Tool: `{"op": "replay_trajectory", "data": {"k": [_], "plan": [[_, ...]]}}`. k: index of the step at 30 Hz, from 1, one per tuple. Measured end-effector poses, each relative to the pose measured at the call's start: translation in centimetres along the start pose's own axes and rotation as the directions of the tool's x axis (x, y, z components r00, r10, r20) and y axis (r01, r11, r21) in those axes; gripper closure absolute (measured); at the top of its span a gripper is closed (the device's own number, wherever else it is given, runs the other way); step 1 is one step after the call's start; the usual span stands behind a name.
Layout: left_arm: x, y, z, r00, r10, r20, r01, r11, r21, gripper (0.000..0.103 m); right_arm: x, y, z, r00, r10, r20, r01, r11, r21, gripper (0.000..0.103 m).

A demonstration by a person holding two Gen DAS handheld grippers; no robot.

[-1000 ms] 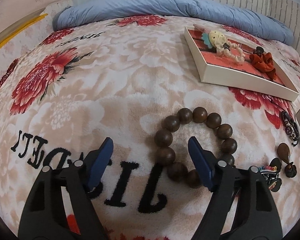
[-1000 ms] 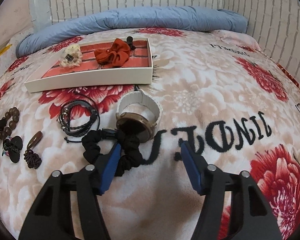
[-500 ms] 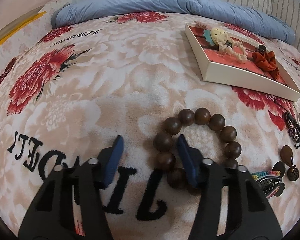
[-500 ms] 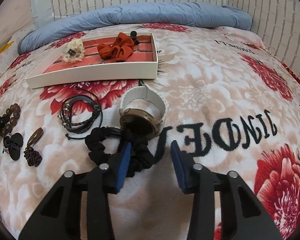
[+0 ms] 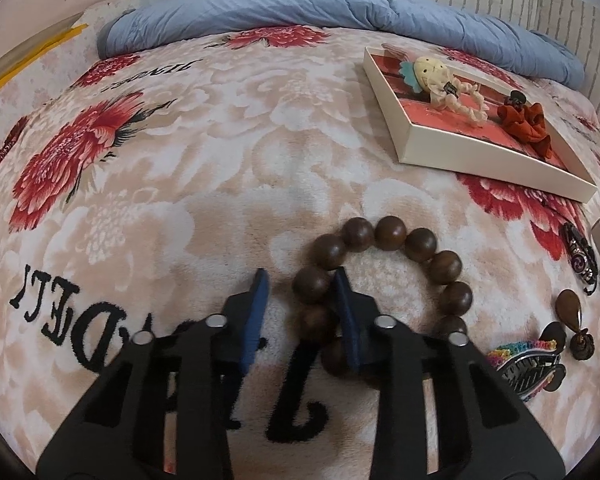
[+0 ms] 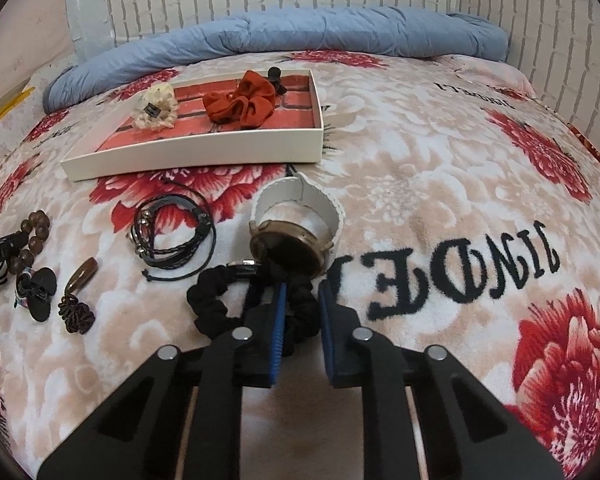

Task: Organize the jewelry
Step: 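Grasp the wooden bead bracelet with the left tool while the right tool grasps the black hair tie, then carry the bead bracelet and hair tie over the white tray with both tools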

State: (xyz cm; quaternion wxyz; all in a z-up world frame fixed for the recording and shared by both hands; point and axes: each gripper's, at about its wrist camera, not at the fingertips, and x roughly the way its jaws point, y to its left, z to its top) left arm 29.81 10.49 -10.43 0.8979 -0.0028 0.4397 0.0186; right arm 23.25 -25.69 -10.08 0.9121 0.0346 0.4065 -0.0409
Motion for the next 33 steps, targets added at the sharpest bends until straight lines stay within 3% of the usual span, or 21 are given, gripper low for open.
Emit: {"op": "replay_trajectory", "data": {"k": [3,14,21,33], "plan": [[0.0,-0.1,-0.1,1.0,-0.011,0.002,0.011,1.0,0.005,0.083,-0.2,0.1,0.0,1.0,0.008,0.006,-0.008,1.0,-0.003,0.09],[-1.3,-0.2,-0.1,0.999,-0.022,0.045,0.022,1.0,0.006,0.085,-2.3,0.9,0.9,0.995,0.039,0.089,-0.036,0.999,-0.033,0.092],[-3.9,-1.2,0.8,0.99,-0.06,0.124,0.058,0.998,0.02,0.085,-3.6,1.8,3.3,0.987,0.063,0.146,-0.054,0.996,-0.065,0.092],[-7.1,-5.1,4.4,0.975,-0.109,0.194,0.087,0.989,0.119,0.085,-3.5,2.6,8.5,0.976,0.092,0.197,-0.077,0.994,-0.083,0.092]]}}
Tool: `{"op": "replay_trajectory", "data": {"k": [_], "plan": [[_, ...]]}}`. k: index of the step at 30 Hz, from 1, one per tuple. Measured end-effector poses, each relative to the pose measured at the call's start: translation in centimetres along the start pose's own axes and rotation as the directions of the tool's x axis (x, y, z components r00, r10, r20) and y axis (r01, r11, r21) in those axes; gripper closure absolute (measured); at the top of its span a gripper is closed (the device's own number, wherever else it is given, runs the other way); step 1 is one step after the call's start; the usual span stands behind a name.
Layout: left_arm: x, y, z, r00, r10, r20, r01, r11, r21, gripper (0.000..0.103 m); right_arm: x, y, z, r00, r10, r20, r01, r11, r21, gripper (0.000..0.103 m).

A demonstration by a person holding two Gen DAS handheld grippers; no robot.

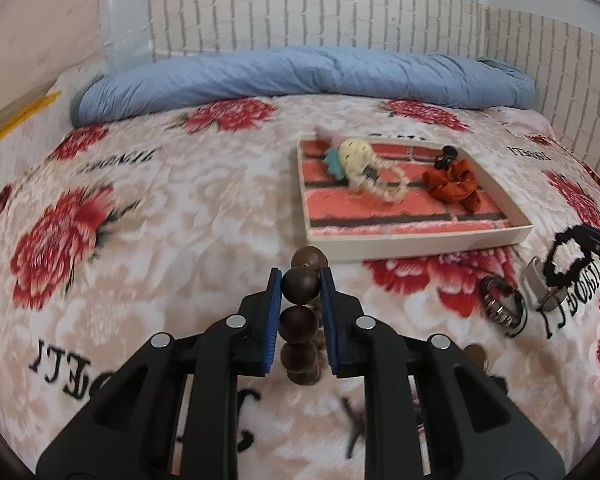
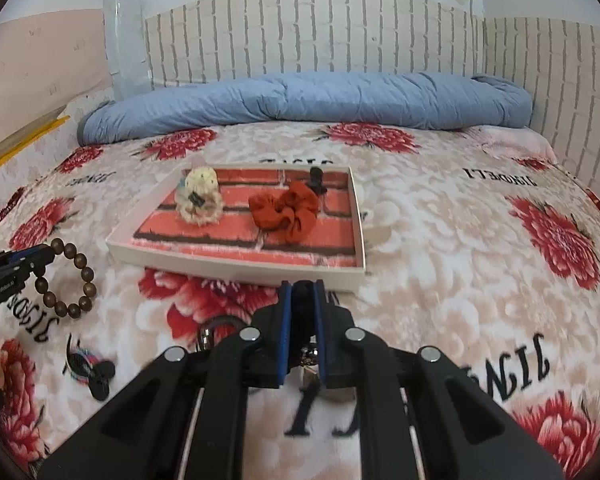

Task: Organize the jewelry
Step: 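Carry the bead bracelet and hair tie over the white tray with both tools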

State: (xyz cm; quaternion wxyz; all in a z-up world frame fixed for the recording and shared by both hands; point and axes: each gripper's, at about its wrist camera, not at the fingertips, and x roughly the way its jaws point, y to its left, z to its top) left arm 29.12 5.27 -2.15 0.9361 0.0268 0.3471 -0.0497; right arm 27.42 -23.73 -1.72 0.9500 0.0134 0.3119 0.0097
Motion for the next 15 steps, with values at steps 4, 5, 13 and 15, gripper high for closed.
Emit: {"op": "replay_trajectory", "data": {"k": [4,5,13,15], "plan": [[-0.4,-1.5,2.0,1.0,-0.009,0.028,0.008,0.999,0.034,0.085,0.8,-0.3,2.3,1.0,0.006,0.024,-0.006,1.0,0.008,0.092],[-0.4,-1.8,2.8,0.999,-0.016,0.036,0.014,0.999,0.037,0.085,1.0,-0.4,2.9,1.0,0.008,0.029,-0.009,1.0,0.011,0.092],[0.8,-4.4,8.0,0.993,-0.092,0.078,0.088,0.995,0.05,0.085,4.2,-1.0,6.9,0.998,0.018,0.058,-0.02,0.999,0.035,0.092],[1.5,-5.3,9.0,0.991,-0.105,0.083,0.1,0.993,0.064,0.085,5.3,-1.1,7.6,0.998,0.02,0.062,-0.023,0.999,0.044,0.092]]}}
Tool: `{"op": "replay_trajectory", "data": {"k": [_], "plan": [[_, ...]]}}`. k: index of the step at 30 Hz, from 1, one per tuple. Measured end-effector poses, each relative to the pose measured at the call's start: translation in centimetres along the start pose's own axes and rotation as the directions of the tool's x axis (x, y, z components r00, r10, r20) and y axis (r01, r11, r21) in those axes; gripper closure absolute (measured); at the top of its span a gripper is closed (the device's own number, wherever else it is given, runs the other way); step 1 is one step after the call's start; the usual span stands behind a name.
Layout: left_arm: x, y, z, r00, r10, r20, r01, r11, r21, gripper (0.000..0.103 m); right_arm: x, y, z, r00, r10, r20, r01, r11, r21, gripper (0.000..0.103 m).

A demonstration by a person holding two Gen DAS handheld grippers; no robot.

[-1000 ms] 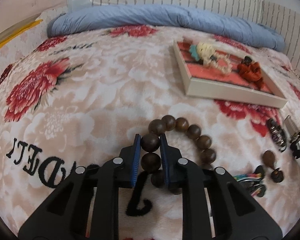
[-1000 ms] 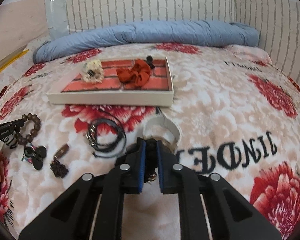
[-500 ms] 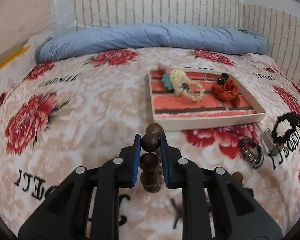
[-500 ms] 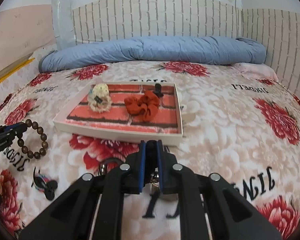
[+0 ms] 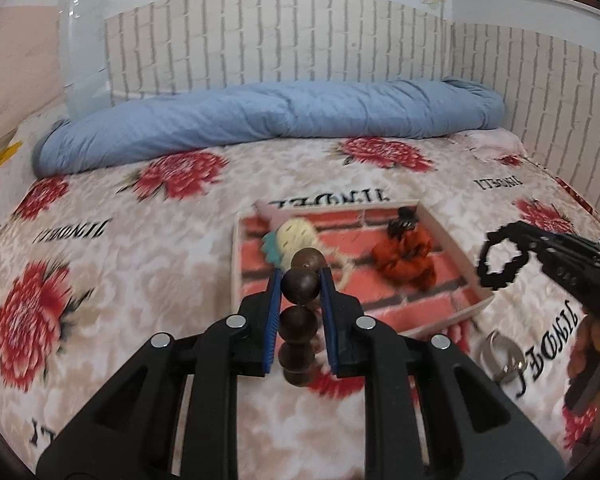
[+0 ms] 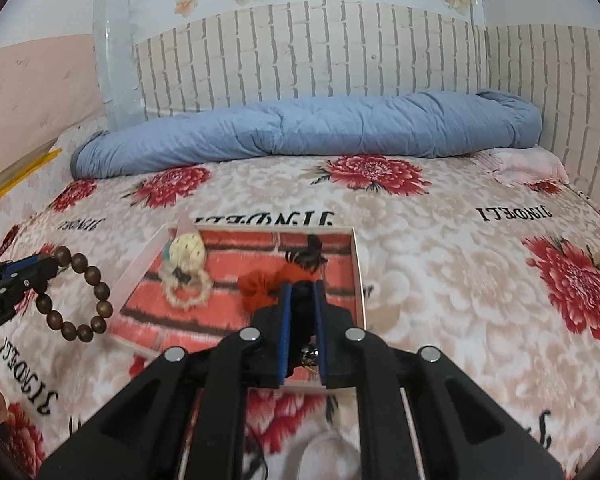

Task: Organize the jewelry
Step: 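Carry the bead bracelet and hair tie over the white tray with both tools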

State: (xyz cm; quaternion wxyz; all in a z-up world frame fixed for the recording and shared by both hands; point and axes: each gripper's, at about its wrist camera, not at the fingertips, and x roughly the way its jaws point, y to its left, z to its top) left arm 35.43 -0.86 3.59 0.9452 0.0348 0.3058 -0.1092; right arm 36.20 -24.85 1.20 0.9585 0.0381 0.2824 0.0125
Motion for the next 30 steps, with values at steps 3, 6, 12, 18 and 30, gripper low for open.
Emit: {"op": "replay_trajectory", "data": {"k": [3,6,12,18,30], "plan": [[1.8,-1.1,1.2,1.0,-0.023,0.002,0.023,0.999,0.029,0.085,2.0,-0.2,0.8,1.0,0.004,0.002,-0.004,1.0,0.02,0.092],[4.4,-1.5,2.1,0.999,-0.042,-0.006,0.042,0.999,0.032,0.085,4.3,0.0,1.5,1.0,0.01,0.002,-0.01,0.999,0.038,0.092],[9.3,-0.3,2.9,0.998,-0.046,-0.031,0.046,0.999,0.001,0.085,8.1,1.1,3.2,1.0,-0.009,0.016,0.008,1.0,0.02,0.092],[13.8,2.8,1.7,0.996,-0.015,-0.086,0.011,0.999,-0.045,0.085,11.3,1.1,2.3,0.999,-0.038,-0.012,0.038,0.999,0.015,0.092],[17.0,4.9,0.7,0.987,0.024,-0.161,-0.037,0.996,-0.081,0.085,15.2,1.1,0.4,0.975,-0.113,-0.19,0.108,0.994,-0.037,0.092]]}}
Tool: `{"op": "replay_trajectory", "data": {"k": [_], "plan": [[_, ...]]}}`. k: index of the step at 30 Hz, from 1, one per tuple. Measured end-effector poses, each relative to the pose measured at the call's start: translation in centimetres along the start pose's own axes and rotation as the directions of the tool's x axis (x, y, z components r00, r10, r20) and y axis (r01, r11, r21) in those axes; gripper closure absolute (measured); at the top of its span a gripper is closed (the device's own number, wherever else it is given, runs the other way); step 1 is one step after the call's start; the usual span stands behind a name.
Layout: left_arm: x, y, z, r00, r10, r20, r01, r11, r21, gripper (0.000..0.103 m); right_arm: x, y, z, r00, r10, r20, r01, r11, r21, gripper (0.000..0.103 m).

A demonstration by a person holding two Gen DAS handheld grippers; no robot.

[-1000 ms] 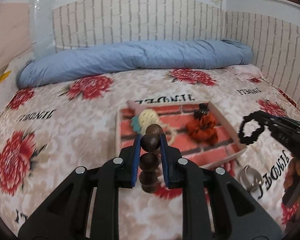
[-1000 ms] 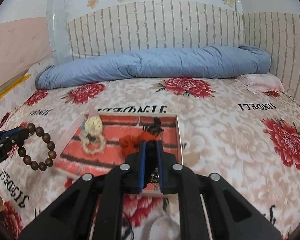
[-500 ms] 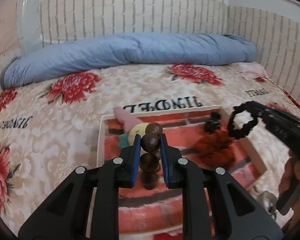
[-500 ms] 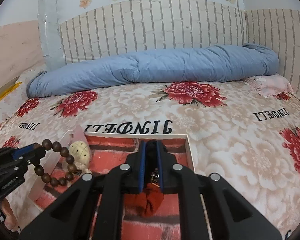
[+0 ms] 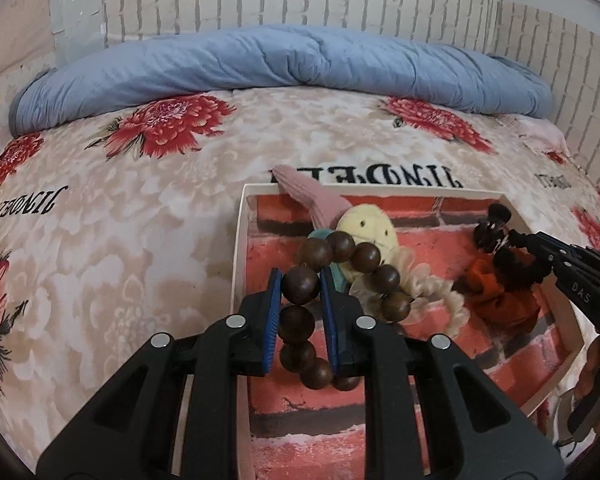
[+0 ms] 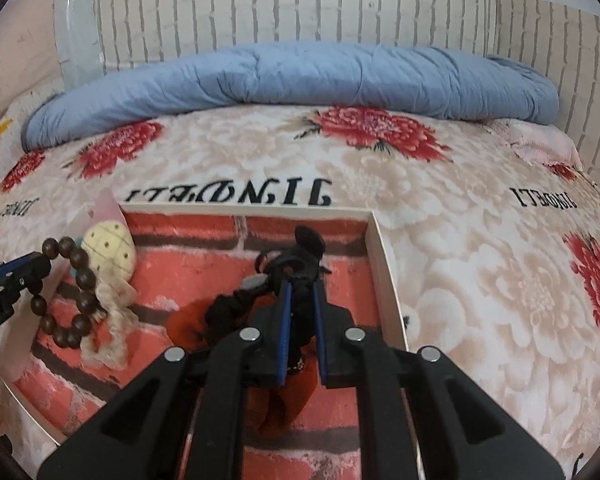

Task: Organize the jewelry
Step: 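Carry the bead bracelet and hair tie over the white tray with both tools, then open both tools to drop the bracelet and hair tie into the tray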

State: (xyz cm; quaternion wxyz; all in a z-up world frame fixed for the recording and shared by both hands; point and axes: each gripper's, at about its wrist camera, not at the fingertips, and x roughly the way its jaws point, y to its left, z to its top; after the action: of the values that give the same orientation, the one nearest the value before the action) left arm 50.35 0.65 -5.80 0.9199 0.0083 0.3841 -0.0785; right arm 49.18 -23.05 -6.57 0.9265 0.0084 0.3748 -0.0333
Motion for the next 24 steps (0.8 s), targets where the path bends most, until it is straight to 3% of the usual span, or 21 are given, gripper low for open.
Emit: {"op": "replay_trajectory", "data": {"k": [7,15,17,19,21,24], "plan": [[1.4,0.0,-0.5,0.998,0.012,-0.054,-0.011,1.0,0.01,0.085,1.5,0.0,-0.6,0.998,0.004,-0.068,-0.003,1.0,0.002,0.092],[2.1,0.3,-0.8,0.997,0.026,-0.077,-0.026,1.0,0.0,0.085,2.0,-0.1,-0.8,0.996,-0.001,-0.087,0.002,1.0,0.011,0.09],[2.1,0.3,-0.8,0.997,0.03,-0.075,-0.03,1.0,0.005,0.08,2.0,0.0,-0.8,0.995,-0.007,-0.097,0.007,1.0,0.005,0.089],[2.0,0.3,-0.8,0.997,0.028,-0.073,-0.028,1.0,0.007,0.075,2.0,-0.2,-0.8,0.995,-0.019,-0.102,0.019,1.0,0.004,0.081],[2.0,0.3,-0.8,0.997,0.019,-0.074,-0.018,1.0,0.008,0.071,1.8,-0.5,-0.8,0.995,-0.03,-0.098,0.031,0.999,0.009,0.062],[1.3,0.0,-0.7,0.998,0.042,-0.053,-0.041,0.999,0.024,0.051,1.1,-1.0,-0.6,0.996,-0.018,-0.091,0.021,0.999,0.025,0.054]]}}
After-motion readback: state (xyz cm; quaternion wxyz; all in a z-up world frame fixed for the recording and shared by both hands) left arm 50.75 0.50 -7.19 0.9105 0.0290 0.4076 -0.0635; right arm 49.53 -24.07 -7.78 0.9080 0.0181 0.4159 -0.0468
